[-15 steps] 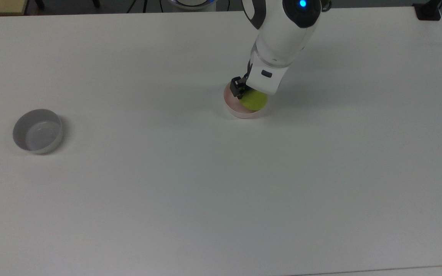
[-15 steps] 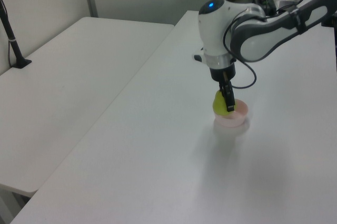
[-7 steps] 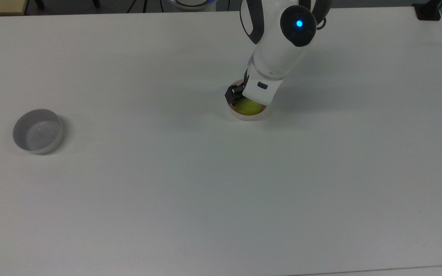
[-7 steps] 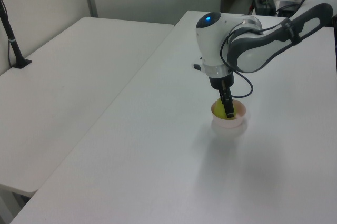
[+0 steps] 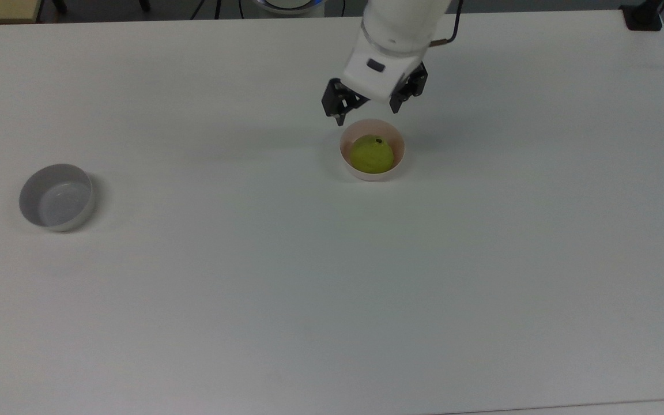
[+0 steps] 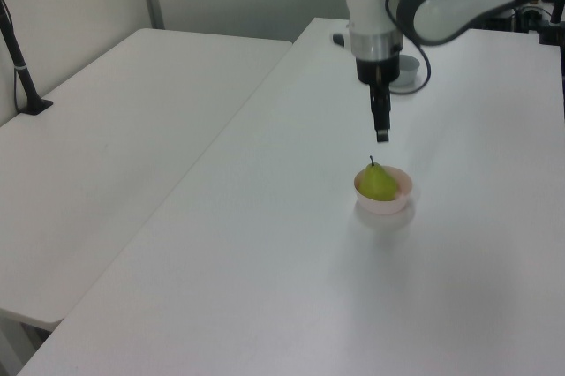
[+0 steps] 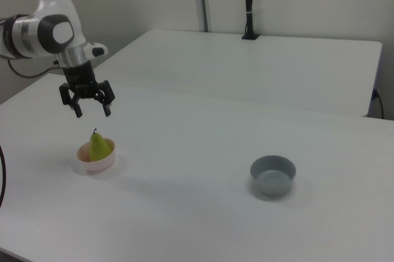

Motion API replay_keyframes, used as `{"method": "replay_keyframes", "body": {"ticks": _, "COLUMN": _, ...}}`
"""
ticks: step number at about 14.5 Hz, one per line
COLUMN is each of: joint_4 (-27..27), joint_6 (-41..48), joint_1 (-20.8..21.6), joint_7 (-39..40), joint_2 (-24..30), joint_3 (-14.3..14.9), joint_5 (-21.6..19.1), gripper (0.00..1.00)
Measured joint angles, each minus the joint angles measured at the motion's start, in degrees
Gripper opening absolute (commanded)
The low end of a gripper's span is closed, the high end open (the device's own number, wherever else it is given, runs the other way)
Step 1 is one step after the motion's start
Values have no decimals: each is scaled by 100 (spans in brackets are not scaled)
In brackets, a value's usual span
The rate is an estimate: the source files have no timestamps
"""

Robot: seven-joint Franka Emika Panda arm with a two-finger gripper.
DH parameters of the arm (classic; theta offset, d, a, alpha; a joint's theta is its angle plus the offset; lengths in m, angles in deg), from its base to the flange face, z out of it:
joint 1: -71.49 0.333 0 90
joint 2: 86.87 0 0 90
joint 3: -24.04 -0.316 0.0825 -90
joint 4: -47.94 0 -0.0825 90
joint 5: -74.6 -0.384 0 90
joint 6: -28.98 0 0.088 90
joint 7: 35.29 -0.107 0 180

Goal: Place the pear in the bowl

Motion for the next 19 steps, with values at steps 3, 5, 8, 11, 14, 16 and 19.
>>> {"method": "replay_keyframes", "body": {"ticks": 3, "joint_4": 250, "joint_6": 331, "joint_1": -494, "joint_7": -187, "joint_2": 367, "joint_3": -86, "joint_5": 5, "gripper": 100}}
{"method": "replay_keyframes", "body": {"ticks": 5, "joint_4": 438, "joint_6": 740, "joint_1": -962, "joint_7": -202, "joint_2": 603, "joint_3": -156, "joint_5": 14, "gripper": 100}}
{"method": "replay_keyframes", "body": {"ticks": 8, "joint_4": 546, "joint_6": 946, "joint_1": -1960, "joint_7": -209, "joint_2": 772, "joint_3": -336, "joint_5": 19, "gripper": 100}}
{"method": "replay_keyframes", "body": {"ticks": 11, "joint_4": 566, "joint_6": 946, "joint_1": -2770, "joint_7": -209, "joint_2": 796, "joint_3": -653, "joint_5": 20, "gripper": 100}}
{"method": "replay_keyframes", "body": {"ticks": 14, "joint_4": 567, "joint_6": 946, "joint_1": -3102, "joint_7": -234, "joint_2": 802, "joint_3": -916, "joint_5": 19, "gripper": 100}}
{"method": "replay_keyframes", "body": {"ticks": 16, "joint_4": 575, "joint_6": 946, "joint_1": -3158, "joint_7": -274, "joint_2": 805, "joint_3": -934, "joint_5": 19, "gripper": 100}}
{"method": "replay_keyframes", "body": {"ticks": 19, "joint_4": 591, "joint_6": 946, "joint_1": -3294, "joint_7": -280, "joint_2": 815, "joint_3": -965, "joint_5": 19, "gripper": 100}}
